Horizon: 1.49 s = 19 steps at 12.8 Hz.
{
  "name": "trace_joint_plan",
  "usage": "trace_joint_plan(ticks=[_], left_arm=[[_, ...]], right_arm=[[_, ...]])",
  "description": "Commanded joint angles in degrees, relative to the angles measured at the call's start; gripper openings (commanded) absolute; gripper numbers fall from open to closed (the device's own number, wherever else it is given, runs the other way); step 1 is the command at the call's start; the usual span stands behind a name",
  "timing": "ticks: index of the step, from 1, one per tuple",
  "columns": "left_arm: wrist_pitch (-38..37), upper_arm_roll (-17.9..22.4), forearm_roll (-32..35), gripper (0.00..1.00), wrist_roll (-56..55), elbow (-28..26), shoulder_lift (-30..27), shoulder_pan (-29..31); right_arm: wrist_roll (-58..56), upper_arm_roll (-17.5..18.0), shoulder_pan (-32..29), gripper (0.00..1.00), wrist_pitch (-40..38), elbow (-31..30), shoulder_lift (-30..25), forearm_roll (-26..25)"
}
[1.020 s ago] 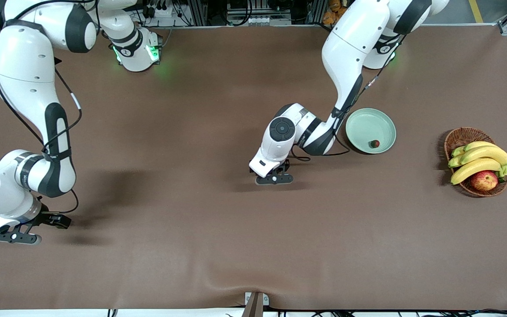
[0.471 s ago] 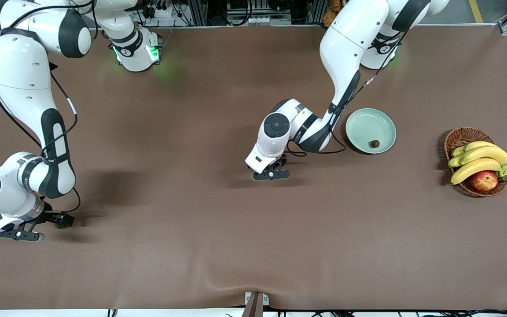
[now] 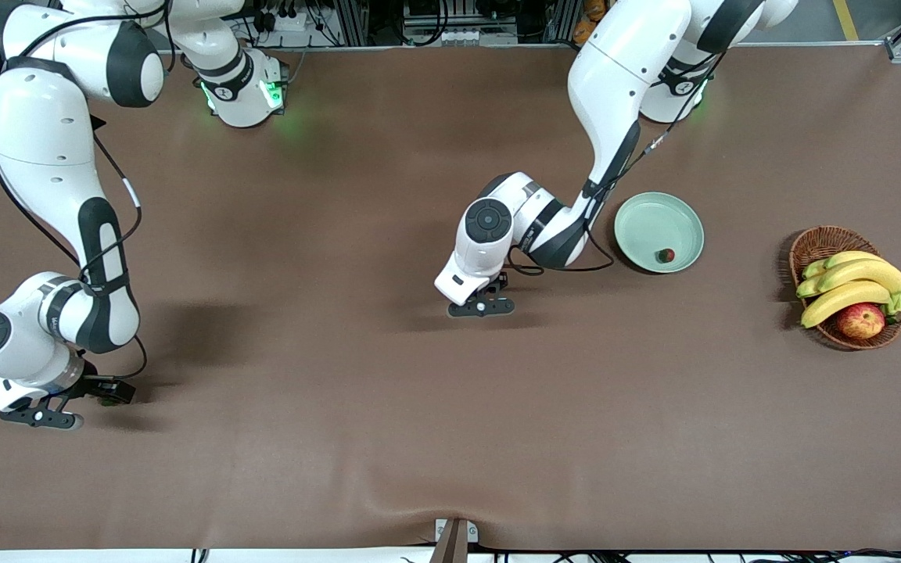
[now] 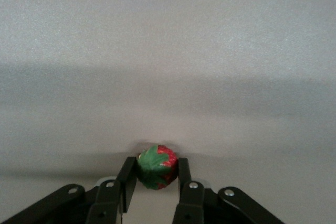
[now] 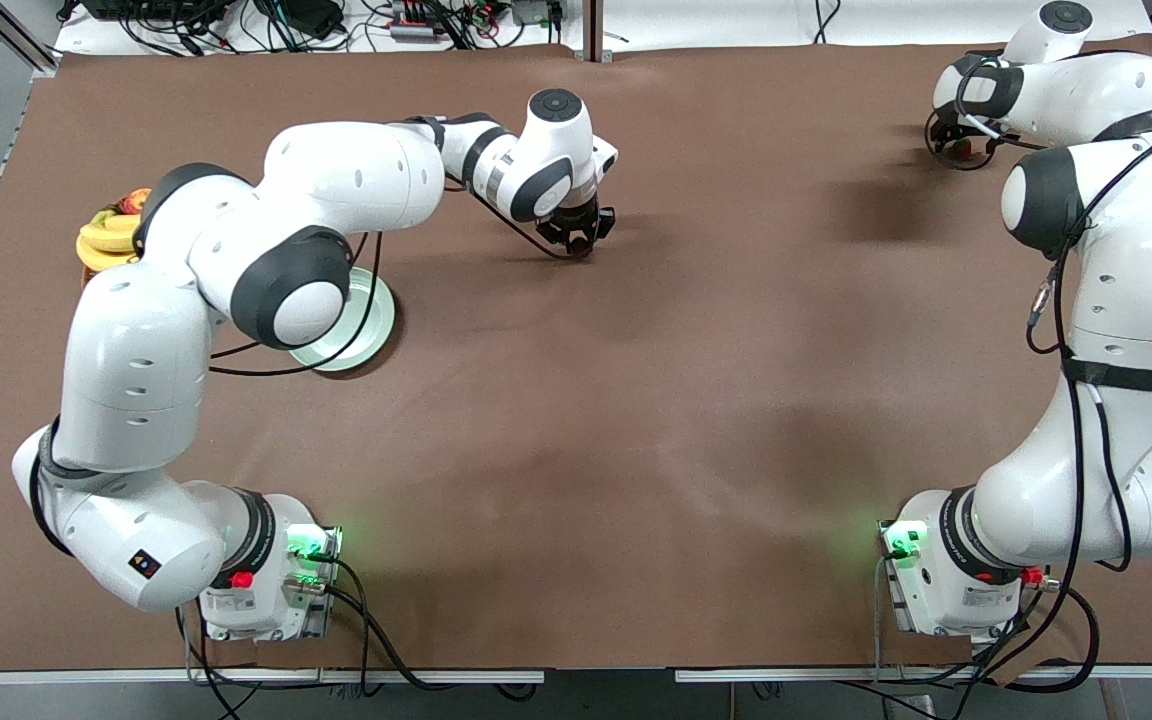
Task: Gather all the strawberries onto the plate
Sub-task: 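Carry the strawberry to the plate while the right gripper grasps the third strawberry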
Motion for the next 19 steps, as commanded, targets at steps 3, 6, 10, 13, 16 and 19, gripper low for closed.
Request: trace_joint_plan(ticks=[3,6,10,13,16,19], left_arm=[[-3.28,0.46,0.04,0.0,-0.35,-0.37,-2.77,0.0],[-10.3,0.63,0.04,0.0,0.61,-0.9,-7.16,1.92],[-13.23,0.63,0.04,0.0,6.57,-7.2,-15.5,7.54],[-13.23,0.46,0.04,0.0,11.68,-15.99,-24.02,13.78],[-13.05,0.37,0.04,0.0,15.2,-22.85,-29.92,18.09],[-10.16,0.46,0.04,0.06,17.65,-30.58,-33.88,21.78]], right_arm=[[-0.31,1.35,-1.37,1.0,0.54,1.15,0.27,0.29],[-0.4,1.7,-2.16,0.89,0.54,1.41,0.27,0.29],[-0.66,1.79,-2.43,0.76,0.54,1.5,0.36,0.29],[-0.66,1.79,-2.43,0.65,0.54,1.5,0.27,0.29],[-0.66,1.79,-2.43,0.24,0.54,1.5,0.27,0.29],[-0.66,1.79,-2.34,0.05,0.37,1.76,0.19,0.29]])
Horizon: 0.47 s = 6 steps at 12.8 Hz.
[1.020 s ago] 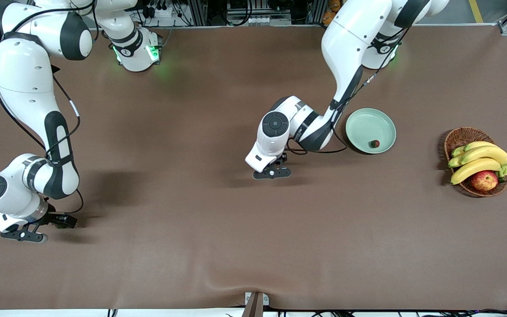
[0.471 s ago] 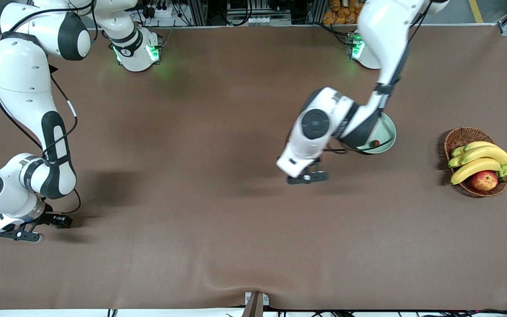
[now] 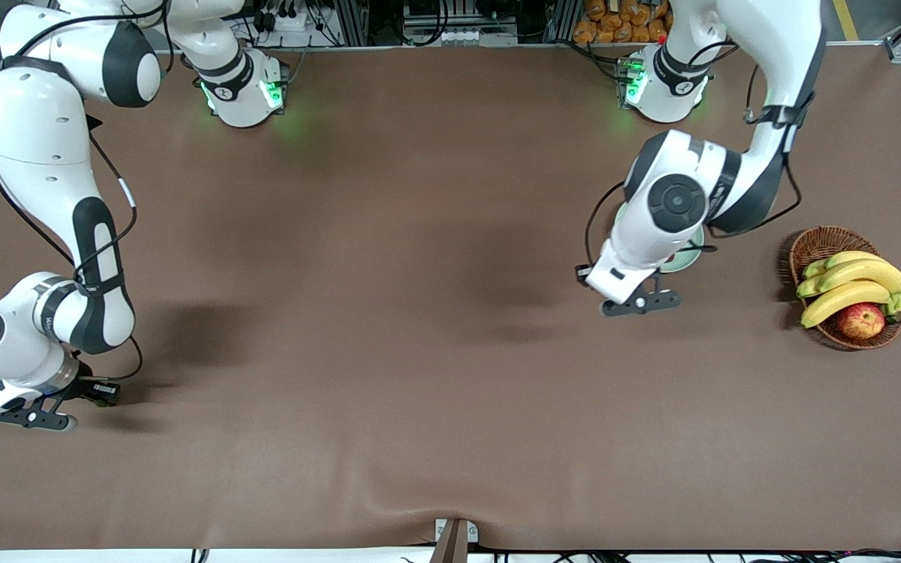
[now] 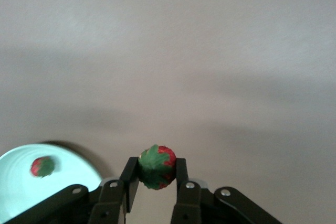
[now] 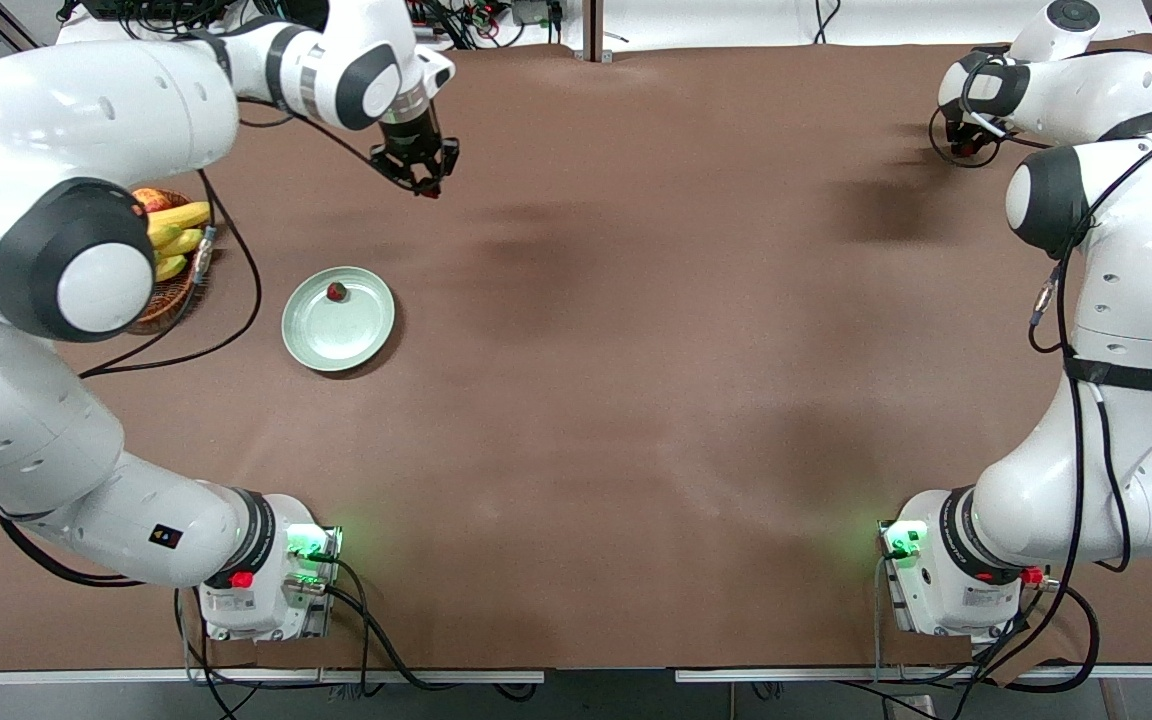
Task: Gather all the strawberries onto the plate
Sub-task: 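Carry the strawberry to the plate while the right gripper grasps the third strawberry, then release the strawberry onto the plate while the right gripper carries the third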
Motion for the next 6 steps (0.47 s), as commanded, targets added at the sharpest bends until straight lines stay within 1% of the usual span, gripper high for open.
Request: trace_joint_plan(ticks=[1,3,4,6], left_arm=[[4.23,-0.45,0.02,0.06,4.33,-9.62,-5.46,3.55],[6.78,-0.45,0.02,0.08,7.76,-14.29,-7.22,6.8],[7.84,-0.45,0.02,0.09,9.17,-16.14,-7.66,8.12],[11.43,-0.45,0.02,0.11,9.54,-19.83,-7.76,8.84]], right_arm=[[-0.68,1.36,-1.17,0.05,0.03,1.31,0.11,0.29],[-0.59,1.44,-0.13,0.05,-0.49,1.4,-0.77,0.38],[-0.59,1.44,1.36,0.05,-0.76,1.74,-1.56,0.29],[2.02,1.44,4.26,0.05,-3.65,1.83,-2.44,0.38]])
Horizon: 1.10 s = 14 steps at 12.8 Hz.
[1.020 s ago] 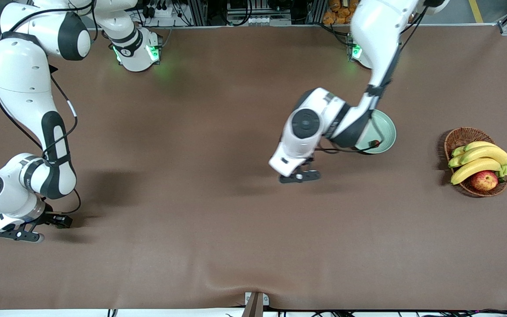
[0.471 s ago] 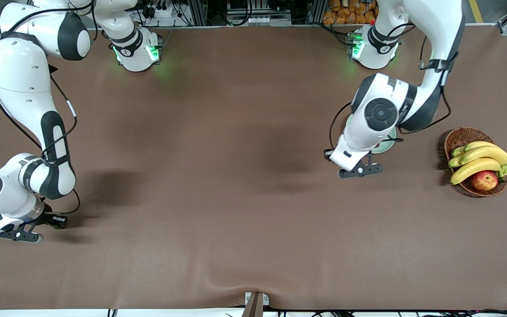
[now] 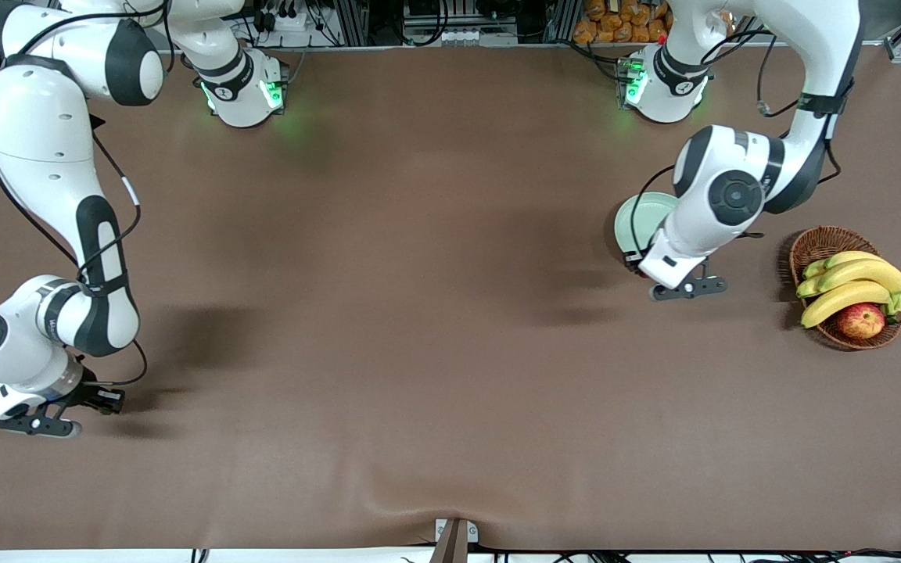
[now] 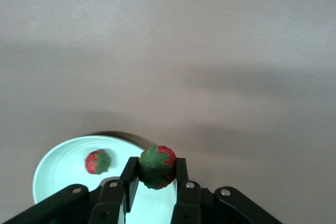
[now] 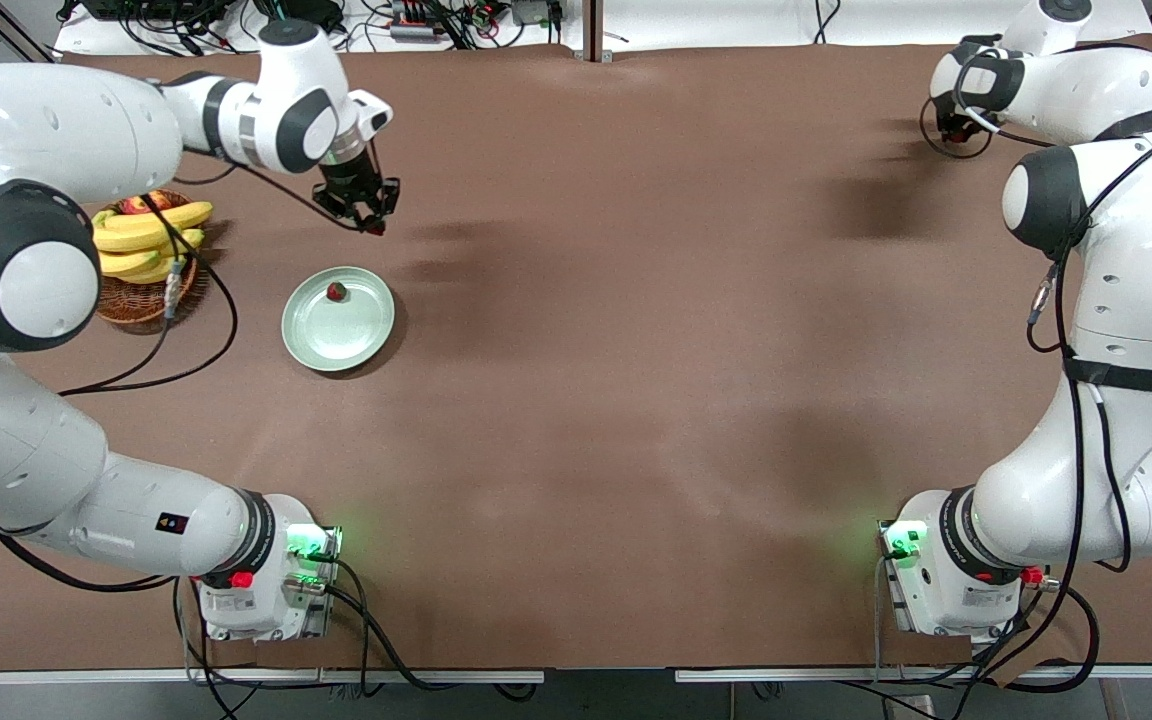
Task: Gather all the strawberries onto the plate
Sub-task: 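Release the strawberry onto the plate while the right gripper carries the third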
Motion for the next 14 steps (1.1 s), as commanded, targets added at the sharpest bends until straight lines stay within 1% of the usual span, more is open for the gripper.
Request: trace_joint_plan(ticks=[1,3,4,5,6,8,9,10,11,12,14], left_arm=[[5.26,-0.49,0.02,0.11,0.62,-6.56,-2.54,0.52],[7.2,-0.49,0.02,0.14,0.62,-8.67,-2.27,0.43],[7.73,-0.49,0.02,0.17,0.62,-9.46,-2.27,0.52],[7.74,-0.49,0.02,0.22,0.62,-9.91,-2.27,0.52],[7.74,-0.49,0.02,0.29,0.62,-10.61,-2.36,0.61],[7.74,-0.49,0.02,0.38,0.62,-11.4,-2.45,1.22],[7.65,-0.49,0.02,0.49,0.62,-11.49,-2.36,1.4],[7.65,-0.49,0.02,0.69,0.62,-11.49,-2.45,1.48],[7.65,-0.49,0.02,1.0,0.71,-11.49,-2.62,1.83],[7.48,-0.49,0.02,1.0,0.8,-11.32,-2.8,2.45],[7.13,-0.49,0.02,1.0,0.8,-10.71,-2.8,2.45]], right_arm=[[5.69,0.05,4.35,0.05,-3.97,-0.25,-2.47,0.28],[12.2,0.05,7.69,0.05,-7.83,-0.33,-3.7,0.37],[16.5,0.14,9.62,0.05,-9.68,-0.33,-4.14,0.37],[20.45,0.14,11.99,0.05,-10.92,-0.33,-4.67,0.37],[24.58,0.14,14.28,0.05,-12.32,-0.42,-5.37,0.37],[32.32,0.14,18.67,0.05,-15.31,-0.42,-6.6,0.45],[36.71,0.23,20.96,0.05,-15.59,-0.42,-7.04,1.15],[40.67,0.14,23.59,0.05,-15.59,-0.42,-7.05,3.59],[43.58,0.05,26.14,0.05,-15.5,-0.42,-6.96,5.53],[46.48,0.05,28.25,0.03,-15.41,-0.33,-6.96,6.16],[52.63,0.14,32.21,0.02,-15.15,0.1,-6.96,6.34]])
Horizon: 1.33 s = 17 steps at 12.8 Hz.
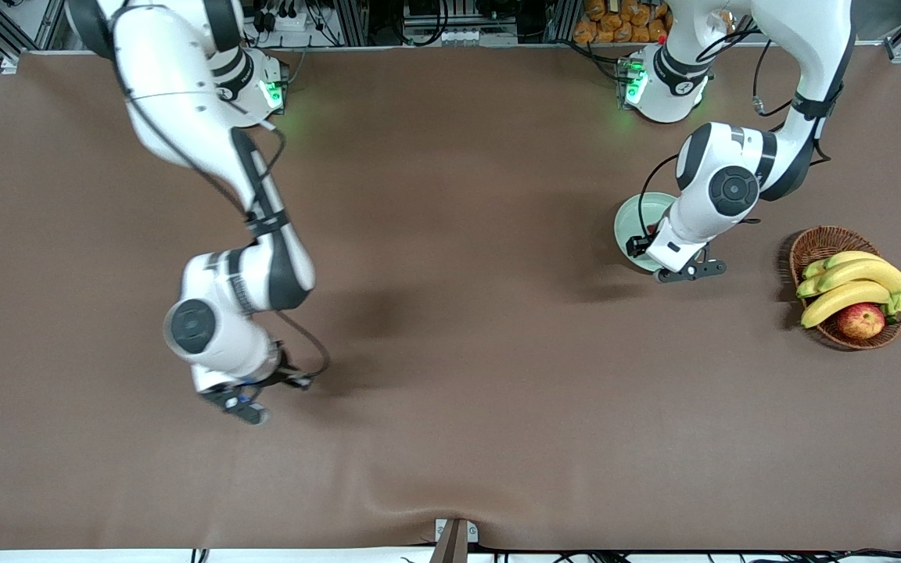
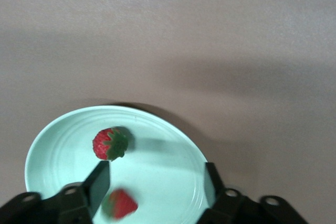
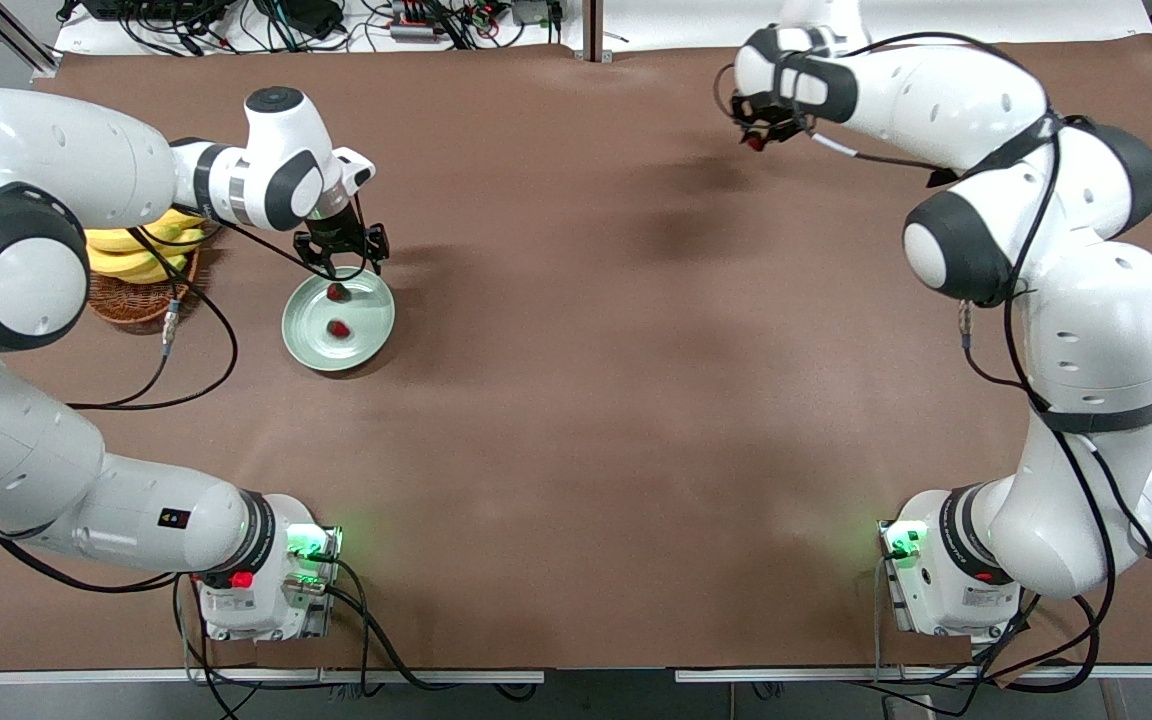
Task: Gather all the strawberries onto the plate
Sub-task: 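Release the strawberry onto the plate while the right gripper carries the third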
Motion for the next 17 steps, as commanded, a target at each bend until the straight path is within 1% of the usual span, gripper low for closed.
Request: trace_joint_plan(ticks=[1,3,5,7,8,9,11,14,15,16,17], left_arm=[[0.08,-0.24,0.02,1.0,0.29,-0.59,-2.23,0.6],[-0.79,0.02,0.02,1.0,0.29,1.51,-2.14,0.6],[-4.64,0.11,0.02,1.0,0.73,5.63,-1.79,1.21],[-9.48,0.02,0.02,1.0,4.67,10.73,-1.18,2.96],[-10.46,-0.07,0.02,1.0,6.78,12.4,-0.83,3.75],[-10.55,0.02,0.02,1.0,8.63,13.55,-0.47,4.28],[-10.56,-0.07,-0.07,1.0,9.87,15.31,0.58,5.52],[-10.56,-0.07,-0.07,1.0,9.87,17.6,2.69,5.43],[-10.56,-0.07,0.02,1.0,10.14,18.13,2.69,5.34],[-10.56,-0.07,0.02,1.0,10.83,18.57,2.69,5.34],[-10.56,-0.07,0.02,1.0,11.71,19.27,3.13,5.26]], right_arm=[[7.84,-0.59,5.19,0.02,-0.02,-0.3,-0.74,1.29],[13.29,-0.41,7.23,0.02,1.2,0.4,-0.22,1.64],[16.2,0.55,9.34,0.02,4.18,0.58,0.4,4.0],[16.92,1.77,10.05,0.03,7.43,0.75,1.28,6.38],[16.92,2.65,10.05,0.02,9.02,0.75,1.54,8.22],[16.92,3.88,10.22,0.02,10.77,0.75,1.81,9.97],[16.92,6.34,10.22,0.03,14.03,0.84,2.77,10.7],[17.53,8.37,10.14,0.04,19.92,3.73,8.29,10.7],[17.71,8.46,10.22,0.09,20.19,4.35,8.92,10.7],[17.62,8.46,10.14,0.19,20.19,4.44,8.93,10.7],[17.36,8.46,10.14,0.44,20.19,4.44,8.93,10.7]])
